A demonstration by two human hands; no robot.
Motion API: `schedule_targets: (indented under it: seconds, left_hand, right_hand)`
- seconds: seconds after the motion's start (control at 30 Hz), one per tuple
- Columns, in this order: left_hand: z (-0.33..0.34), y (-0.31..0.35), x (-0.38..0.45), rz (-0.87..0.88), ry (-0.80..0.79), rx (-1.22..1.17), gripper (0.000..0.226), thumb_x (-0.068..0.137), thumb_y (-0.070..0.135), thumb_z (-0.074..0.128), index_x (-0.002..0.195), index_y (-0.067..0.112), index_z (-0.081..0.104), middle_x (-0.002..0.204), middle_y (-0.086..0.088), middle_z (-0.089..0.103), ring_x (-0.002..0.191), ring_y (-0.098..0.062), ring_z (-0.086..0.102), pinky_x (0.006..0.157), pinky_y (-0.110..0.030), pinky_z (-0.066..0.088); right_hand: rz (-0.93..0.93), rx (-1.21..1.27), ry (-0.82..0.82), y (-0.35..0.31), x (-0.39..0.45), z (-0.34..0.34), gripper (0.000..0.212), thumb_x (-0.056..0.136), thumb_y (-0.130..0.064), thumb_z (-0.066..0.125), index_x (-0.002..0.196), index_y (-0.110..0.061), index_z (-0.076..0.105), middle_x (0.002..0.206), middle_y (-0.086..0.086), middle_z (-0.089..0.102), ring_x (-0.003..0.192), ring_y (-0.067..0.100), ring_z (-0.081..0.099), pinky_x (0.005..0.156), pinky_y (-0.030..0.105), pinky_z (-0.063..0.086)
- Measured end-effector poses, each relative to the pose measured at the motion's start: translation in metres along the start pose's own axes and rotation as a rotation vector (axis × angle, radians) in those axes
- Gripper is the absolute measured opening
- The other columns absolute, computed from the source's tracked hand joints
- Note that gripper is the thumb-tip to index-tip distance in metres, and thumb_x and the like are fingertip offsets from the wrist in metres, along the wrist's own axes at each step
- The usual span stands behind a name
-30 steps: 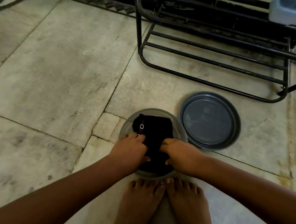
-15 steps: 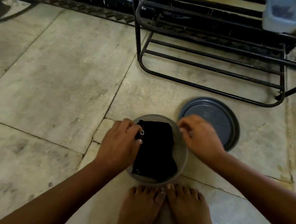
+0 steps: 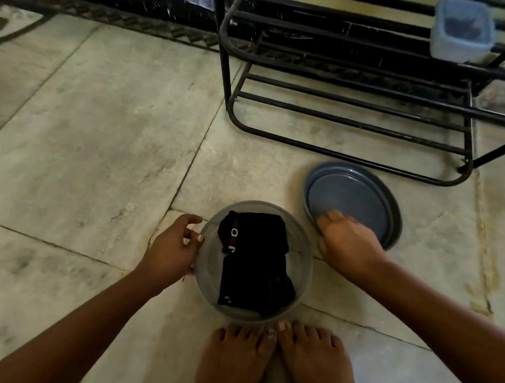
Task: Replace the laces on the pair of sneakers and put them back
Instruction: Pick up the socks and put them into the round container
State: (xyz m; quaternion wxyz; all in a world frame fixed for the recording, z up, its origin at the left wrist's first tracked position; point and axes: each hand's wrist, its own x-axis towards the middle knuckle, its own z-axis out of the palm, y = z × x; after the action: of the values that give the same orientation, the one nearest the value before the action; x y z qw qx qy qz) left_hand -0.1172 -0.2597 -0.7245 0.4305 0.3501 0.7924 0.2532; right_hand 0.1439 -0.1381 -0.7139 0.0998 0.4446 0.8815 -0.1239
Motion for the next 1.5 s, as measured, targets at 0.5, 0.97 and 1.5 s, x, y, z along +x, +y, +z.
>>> schedule_targets:
  seconds: [0.5, 0.97, 1.5]
  left_hand:
    - [0.008, 0.014, -0.002, -0.154, -0.080, -0.314, 0.030, 0.098, 0.017, 0.048, 0.127, 0.027, 0.049, 0.105, -0.006, 0.059, 0.095, -0.020, 0.062, 0.059, -0.031, 0.057]
    - [0.022, 0.026, -0.015, -0.143, -0.127, -0.305, 0.061, 0.079, 0.055, 0.058, 0.133, 0.031, 0.040, 0.112, -0.002, 0.058, 0.099, -0.018, 0.061, 0.065, -0.033, 0.059]
    - [0.024, 0.035, -0.006, -0.279, -0.142, -0.474, 0.035, 0.085, 0.018, 0.068, 0.115, 0.009, 0.053, 0.104, -0.009, 0.063, 0.095, -0.021, 0.063, 0.068, -0.036, 0.056]
  right_hand:
    - [0.308, 0.840, 0.134, -0.042, -0.094, 0.135, 0.009, 0.084, -0.027, 0.046, 0.086, -0.026, 0.055, 0.065, -0.004, 0.064, 0.040, 0.022, 0.054, 0.040, 0.031, 0.045]
    - [0.439, 1.136, 0.069, 0.012, 0.011, 0.003, 0.017, 0.089, -0.036, 0.059, 0.093, -0.023, 0.070, 0.089, -0.003, 0.069, 0.083, 0.019, 0.066, 0.077, 0.043, 0.057]
    - [0.527, 0.921, -0.135, 0.003, 0.029, 0.001, 0.043, 0.083, -0.042, 0.067, 0.110, -0.010, 0.056, 0.095, 0.007, 0.064, 0.083, 0.022, 0.064, 0.061, 0.032, 0.055]
